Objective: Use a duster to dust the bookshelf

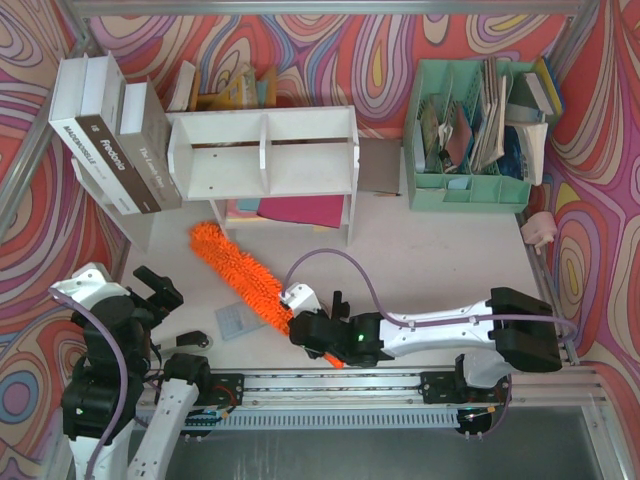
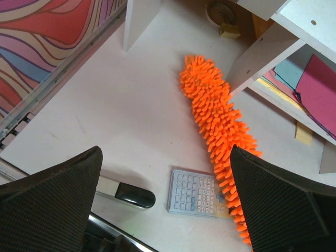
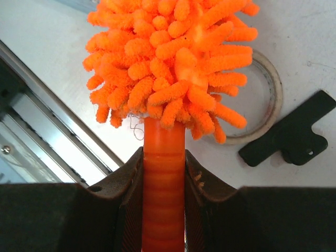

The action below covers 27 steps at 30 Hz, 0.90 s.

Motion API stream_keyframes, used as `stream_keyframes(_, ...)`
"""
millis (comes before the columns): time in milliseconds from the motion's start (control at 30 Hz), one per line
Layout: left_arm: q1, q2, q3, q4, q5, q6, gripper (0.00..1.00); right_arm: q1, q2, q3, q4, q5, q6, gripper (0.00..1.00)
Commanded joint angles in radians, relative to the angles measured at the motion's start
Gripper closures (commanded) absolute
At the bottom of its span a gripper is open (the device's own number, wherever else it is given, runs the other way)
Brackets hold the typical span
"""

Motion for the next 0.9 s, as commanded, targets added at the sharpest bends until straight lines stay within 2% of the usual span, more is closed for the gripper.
stream_keyframes(0, 0.003, 0.008, -0.008, 0.005, -0.010, -0.002, 0.02, -0.009, -0.033, 0.003, -0.006, 0.021, -0.054, 1.00)
stream_keyframes(200, 0.003, 0.008, -0.008, 0.005, -0.010, -0.002, 0.02, -0.009, -0.201, 0.038, -0.075, 0.034, -0.153, 1.00)
stream_keyframes(433, 0.002, 0.008, -0.008, 0.004, -0.013, -0.003, 0.01, -0.009, -0.383, 0.057, -0.161, -0.024, -0.252, 1.00)
stream_keyframes(867, 0.003, 0.009, -0.008, 0.004, -0.018, -0.005, 0.02, -0.006, -0.328, 0.066, -0.182, -0.187, -0.321, 1.00)
